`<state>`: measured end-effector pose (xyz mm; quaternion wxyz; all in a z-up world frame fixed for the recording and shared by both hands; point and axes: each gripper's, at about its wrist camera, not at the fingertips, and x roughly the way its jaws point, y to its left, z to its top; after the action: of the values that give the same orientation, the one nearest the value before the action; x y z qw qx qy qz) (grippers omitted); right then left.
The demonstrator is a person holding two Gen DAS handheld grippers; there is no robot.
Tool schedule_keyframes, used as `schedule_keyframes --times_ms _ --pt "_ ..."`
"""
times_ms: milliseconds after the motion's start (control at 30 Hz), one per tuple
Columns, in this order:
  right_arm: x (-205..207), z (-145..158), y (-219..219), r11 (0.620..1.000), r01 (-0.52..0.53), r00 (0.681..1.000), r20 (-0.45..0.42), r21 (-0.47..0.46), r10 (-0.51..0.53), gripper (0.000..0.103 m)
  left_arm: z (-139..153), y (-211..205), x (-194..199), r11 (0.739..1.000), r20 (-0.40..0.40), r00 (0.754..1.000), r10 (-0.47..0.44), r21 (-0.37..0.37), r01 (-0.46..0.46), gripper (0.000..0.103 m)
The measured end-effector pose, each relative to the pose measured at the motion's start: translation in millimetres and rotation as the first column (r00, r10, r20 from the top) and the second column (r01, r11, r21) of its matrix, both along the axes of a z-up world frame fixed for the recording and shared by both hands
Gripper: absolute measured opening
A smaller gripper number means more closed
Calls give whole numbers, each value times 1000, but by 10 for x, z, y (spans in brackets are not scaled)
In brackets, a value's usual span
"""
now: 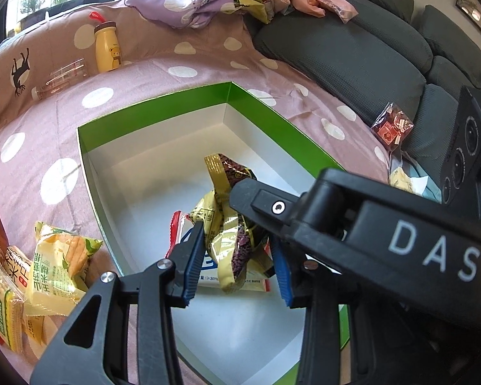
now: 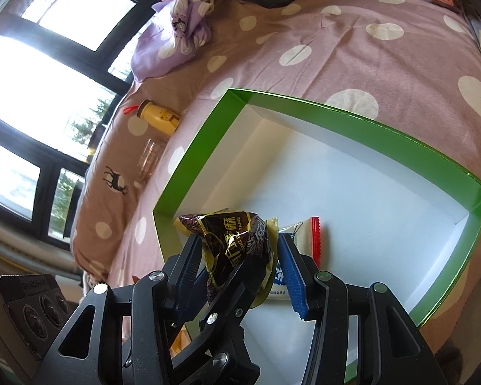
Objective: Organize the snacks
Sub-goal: 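Lower the wrapper into the box and open the right gripper, then move the right gripper back to the yellow Soda Cracker pack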
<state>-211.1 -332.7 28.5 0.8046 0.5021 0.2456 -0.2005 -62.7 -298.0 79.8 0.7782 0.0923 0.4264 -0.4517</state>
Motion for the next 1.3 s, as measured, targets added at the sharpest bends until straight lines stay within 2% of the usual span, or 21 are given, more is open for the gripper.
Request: schedule_keyframes --times_ms 133,233,300,500,533,633,667,800,900,1067,1233,1300 --pt "12 3 7 1000 8 1000 -12 -3 -8 53 -10 14 12 1000 -1 1000 9 7 -9 41" --pt "33 5 11 1000 11 1000 -25 -9 -11 53 35 65 11 1000 10 1000 14 -17 -14 42" --pt "32 7 13 1000 7 1000 -20 -9 -8 53 88 107 -10 1000 32 999 18 -18 -17 45" --pt "22 110 85 999 3 1000 3 -53 -3 53 294 462 -51 996 102 992 68 -64 -62 64" --pt "35 133 110 998 -3 1000 4 -65 3 53 324 535 -43 994 103 991 84 -76 -76 71" --pt "94 190 194 994 -27 1000 -2 -104 27 62 436 874 -5 982 111 980 162 -117 -149 82" --pt "116 212 229 992 -36 999 -5 -119 36 63 466 997 11 976 117 974 195 -124 -181 83" --pt "212 286 390 984 -72 997 -16 -163 71 80 473 1489 74 941 155 929 336 -99 -324 86" --pt "311 298 508 978 -117 993 -23 -174 115 82 371 1841 132 895 177 878 445 -61 -442 86" --pt "515 299 743 962 -183 983 -72 -201 171 82 103 2333 285 799 92 794 601 -42 -600 86" --pt "695 311 1003 935 -259 965 -96 -241 242 83 -33 2554 456 740 25 739 673 -2 -673 85" --pt "758 308 1105 923 -282 959 -115 -261 261 87 -69 2632 469 724 2 724 690 0 -690 86"
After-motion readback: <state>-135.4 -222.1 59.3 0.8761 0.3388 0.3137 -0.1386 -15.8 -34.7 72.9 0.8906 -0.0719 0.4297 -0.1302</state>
